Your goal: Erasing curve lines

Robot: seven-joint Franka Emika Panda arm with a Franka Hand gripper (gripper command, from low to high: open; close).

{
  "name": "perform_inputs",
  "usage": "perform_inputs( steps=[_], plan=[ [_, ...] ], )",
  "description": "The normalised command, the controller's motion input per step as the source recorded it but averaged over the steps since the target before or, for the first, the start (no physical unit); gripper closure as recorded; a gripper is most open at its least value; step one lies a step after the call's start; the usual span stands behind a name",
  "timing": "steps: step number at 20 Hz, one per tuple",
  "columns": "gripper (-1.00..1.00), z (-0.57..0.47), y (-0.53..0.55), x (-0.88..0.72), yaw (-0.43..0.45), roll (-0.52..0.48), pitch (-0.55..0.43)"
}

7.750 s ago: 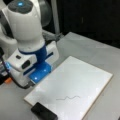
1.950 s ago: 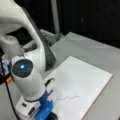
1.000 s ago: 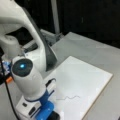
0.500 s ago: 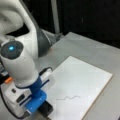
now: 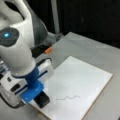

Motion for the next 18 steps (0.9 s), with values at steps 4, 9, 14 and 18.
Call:
perform_inputs(
  steps=[4,9,14,18],
  plan=[
    [1.00,0.00,0.28,-0.02,-0.363,0.168,-0.038],
    [1.00,-0.08,0.26,-0.05,-0.303,-0.046,-0.080],
    [1.00,-0.14,0.21,-0.10,-0.245,-0.150,-0.131],
    [1.00,-0.20,0.18,-0.13,-0.236,-0.275,-0.219]
  ],
)
